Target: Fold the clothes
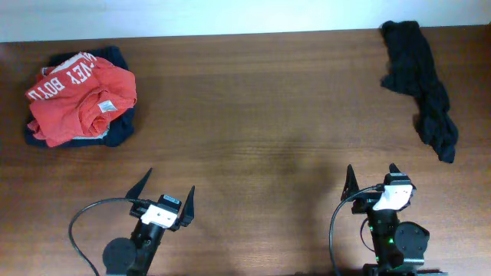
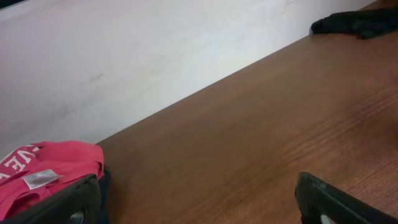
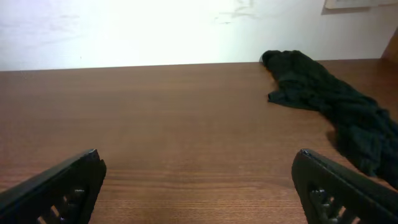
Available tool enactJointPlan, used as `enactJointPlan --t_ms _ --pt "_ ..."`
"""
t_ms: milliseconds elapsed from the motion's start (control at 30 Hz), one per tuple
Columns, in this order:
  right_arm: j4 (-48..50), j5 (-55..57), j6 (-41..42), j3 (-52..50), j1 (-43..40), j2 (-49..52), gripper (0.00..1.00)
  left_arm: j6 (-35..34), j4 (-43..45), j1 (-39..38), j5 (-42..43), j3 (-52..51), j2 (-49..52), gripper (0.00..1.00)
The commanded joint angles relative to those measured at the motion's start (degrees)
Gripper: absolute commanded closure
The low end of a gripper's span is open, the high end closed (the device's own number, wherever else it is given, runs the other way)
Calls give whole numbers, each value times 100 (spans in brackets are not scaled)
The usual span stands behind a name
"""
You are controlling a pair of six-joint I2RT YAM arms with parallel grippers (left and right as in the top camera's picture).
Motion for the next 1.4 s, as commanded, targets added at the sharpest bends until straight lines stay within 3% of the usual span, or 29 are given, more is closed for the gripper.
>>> enactJointPlan --t_ms 0,333,400,533,600,733,833,900,1000,1133,1367 --pt "-42 48 46 -26 52 -52 2 -50 -13 24 -39 -39 -59 1" --pt "-7 -173 76 -26 52 -55 2 98 -20 17 -439 -39 -59 1" --pt "149 -879 520 -26 52 -55 2 35 271 17 46 -37 -59 1" --pt "195 -1672 1722 -26 52 -55 2 -162 570 17 2551 -37 -59 1" --pt "219 -2059 2070 -26 52 -55 2 -162 852 17 3222 -37 -59 1" --pt "398 -2577 2295 -26 52 -55 2 -162 1749 20 3418 -37 -59 1" --pt "544 -2579 3123 -26 52 -55 2 -205 2404 17 3574 -37 -59 1" --pt "542 -2780 3550 -26 52 -55 2 -205 2319 17 3602 -37 -59 1" --pt "715 -3154 3491 -26 52 -55 2 -262 1987 17 3495 -37 33 1" --pt "901 -3233 3281 181 52 -48 2 -1338 1993 20 2850 160 481 1" --pt "-173 -2304 2017 1515 52 540 1 -1408 1956 17 2820 1620 2645 1"
